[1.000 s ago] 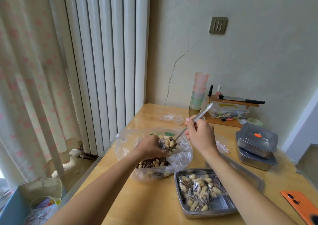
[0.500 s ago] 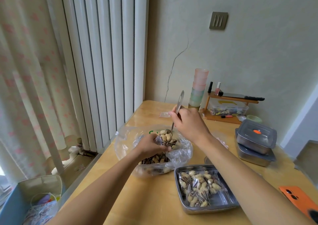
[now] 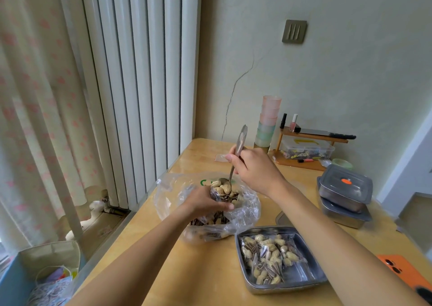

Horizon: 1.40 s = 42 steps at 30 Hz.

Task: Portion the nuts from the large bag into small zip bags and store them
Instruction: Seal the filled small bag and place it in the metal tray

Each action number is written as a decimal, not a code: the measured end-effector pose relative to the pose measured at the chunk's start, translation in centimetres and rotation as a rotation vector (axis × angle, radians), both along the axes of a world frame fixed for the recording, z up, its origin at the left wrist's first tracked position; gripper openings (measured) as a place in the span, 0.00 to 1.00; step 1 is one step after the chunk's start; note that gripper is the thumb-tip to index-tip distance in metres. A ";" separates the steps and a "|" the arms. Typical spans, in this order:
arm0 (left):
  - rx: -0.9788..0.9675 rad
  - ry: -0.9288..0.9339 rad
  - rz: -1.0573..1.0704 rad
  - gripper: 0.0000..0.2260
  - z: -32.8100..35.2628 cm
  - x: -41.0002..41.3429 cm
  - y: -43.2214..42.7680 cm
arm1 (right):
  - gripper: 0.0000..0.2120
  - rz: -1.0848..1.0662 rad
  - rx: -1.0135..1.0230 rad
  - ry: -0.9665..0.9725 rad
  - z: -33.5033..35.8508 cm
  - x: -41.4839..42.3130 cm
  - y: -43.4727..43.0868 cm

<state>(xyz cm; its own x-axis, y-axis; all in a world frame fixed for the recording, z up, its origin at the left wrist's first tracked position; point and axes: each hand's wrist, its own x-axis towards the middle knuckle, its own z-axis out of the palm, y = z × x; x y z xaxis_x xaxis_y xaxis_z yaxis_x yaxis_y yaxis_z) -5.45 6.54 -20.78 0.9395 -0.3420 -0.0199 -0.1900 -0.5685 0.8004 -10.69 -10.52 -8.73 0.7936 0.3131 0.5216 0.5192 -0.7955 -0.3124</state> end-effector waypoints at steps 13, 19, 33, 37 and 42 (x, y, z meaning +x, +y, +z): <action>0.003 -0.056 0.066 0.28 -0.6 0.7 -0.3 | 0.10 -0.002 0.064 -0.098 0.3 0.0 0.3; -0.071 -0.084 0.105 0.23 -0.7 0.7 -0.2 | 0.11 -0.010 0.076 -0.134 0.0 -0.1 0.3; -0.172 -0.064 0.044 0.21 -1.2 0.3 -0.7 | 0.11 -0.049 -0.014 -0.237 0.5 -0.6 0.4; -0.236 -0.045 0.035 0.18 -1.2 0.1 -0.6 | 0.10 -0.005 0.039 -0.226 0.1 -0.3 0.2; -0.235 -0.069 0.064 0.23 -1.4 0.0 -0.8 | 0.11 0.047 0.020 -0.104 -0.4 0.0 0.0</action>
